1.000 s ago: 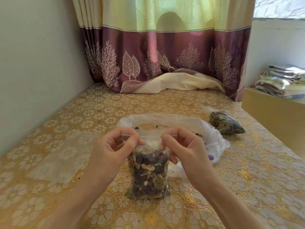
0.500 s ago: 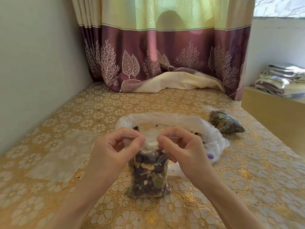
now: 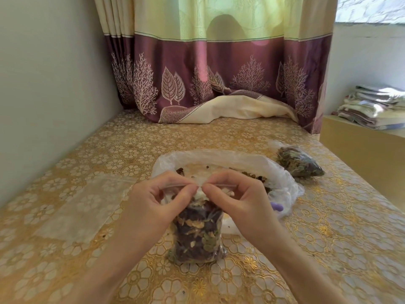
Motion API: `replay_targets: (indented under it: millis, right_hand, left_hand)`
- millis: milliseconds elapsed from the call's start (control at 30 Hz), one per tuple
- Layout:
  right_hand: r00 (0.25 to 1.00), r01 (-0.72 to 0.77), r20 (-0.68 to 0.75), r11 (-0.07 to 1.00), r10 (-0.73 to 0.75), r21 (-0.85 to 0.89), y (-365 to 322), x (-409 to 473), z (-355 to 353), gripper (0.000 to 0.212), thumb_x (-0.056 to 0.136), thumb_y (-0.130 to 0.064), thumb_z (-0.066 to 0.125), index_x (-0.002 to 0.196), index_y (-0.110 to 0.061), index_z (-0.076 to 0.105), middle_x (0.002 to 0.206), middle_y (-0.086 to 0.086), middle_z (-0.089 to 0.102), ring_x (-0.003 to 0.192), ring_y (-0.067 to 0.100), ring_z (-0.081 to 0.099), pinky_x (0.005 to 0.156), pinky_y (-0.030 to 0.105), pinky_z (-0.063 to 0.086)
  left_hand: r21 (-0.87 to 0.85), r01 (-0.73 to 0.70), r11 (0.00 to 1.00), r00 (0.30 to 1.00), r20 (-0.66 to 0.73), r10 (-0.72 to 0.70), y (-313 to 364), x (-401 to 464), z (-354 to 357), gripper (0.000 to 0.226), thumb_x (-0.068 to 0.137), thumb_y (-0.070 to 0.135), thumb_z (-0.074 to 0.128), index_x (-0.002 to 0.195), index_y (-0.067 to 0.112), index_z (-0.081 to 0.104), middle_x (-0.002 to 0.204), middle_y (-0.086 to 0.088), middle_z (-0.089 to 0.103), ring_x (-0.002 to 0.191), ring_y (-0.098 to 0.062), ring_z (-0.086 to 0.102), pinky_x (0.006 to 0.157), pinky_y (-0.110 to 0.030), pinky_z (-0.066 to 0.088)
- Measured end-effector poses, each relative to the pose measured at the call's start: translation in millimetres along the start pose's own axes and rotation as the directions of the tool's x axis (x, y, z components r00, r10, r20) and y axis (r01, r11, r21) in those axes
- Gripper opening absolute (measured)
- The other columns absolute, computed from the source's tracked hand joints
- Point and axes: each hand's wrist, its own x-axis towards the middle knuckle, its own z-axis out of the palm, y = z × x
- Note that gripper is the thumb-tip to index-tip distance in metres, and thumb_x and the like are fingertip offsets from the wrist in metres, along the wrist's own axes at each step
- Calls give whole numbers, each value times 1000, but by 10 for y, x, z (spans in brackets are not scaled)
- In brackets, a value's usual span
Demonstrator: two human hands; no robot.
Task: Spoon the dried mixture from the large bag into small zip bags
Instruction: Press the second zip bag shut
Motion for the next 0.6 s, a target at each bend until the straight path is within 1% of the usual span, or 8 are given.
replay_targets:
  millis: [133,233,333,400,500,600]
  right_hand:
    - [1000,10,-12,1000,-10,-5,3,-8,15,21,84,-7,68,76,-27,69,72,-17,69,71,-2,63,66,11,46]
    - [1000,14,-7,1000,-14,-5,-5,-5,14,21,84,-7,68,76,-26,69,72,-16,69,70,-3,63,67,11,46]
    - [1000,16,7,1000,-16,-19,-13,-7,14,17,83,-11,69,76,-26,68,72,-17,68,71,-3,62,67,11,45]
    - [1000,25,15,999,-24,-37,-17,-14,22,14,82,-12,69,77,-25,67,72,-18,67,72,-2,62,67,11,44]
    - [999,33,25,998,-31,-54,-17,-17,20,18,84,-6,68,77,-22,67,71,-18,65,71,-2,62,66,11,44]
    - [998,46,43,998,-44,-41,-27,-22,17,20,85,-3,66,76,-21,66,68,-18,63,63,-5,59,60,8,42]
  left_hand:
    - [12,-28,1000,1000,-1,28,1,1,9,16,71,45,61,80,38,72,75,15,71,74,-2,66,64,-11,49]
    - [14,-48,999,999,2,48,0,-1,10,16,72,43,61,79,34,71,75,13,71,74,-3,66,65,-12,49]
    - [63,-94,994,995,22,93,13,-7,7,15,74,42,62,77,30,71,76,15,70,75,-3,66,67,-10,47]
    - [106,-147,983,989,26,145,29,-12,0,14,75,39,62,80,28,69,78,17,69,76,-1,66,68,-7,46]
    - [138,-186,973,983,16,185,47,-3,-12,12,75,36,61,79,27,68,79,17,68,77,2,64,69,-4,44]
    - [160,-204,966,979,20,204,60,-5,-7,9,75,34,61,77,27,67,79,16,67,77,1,63,69,-5,43]
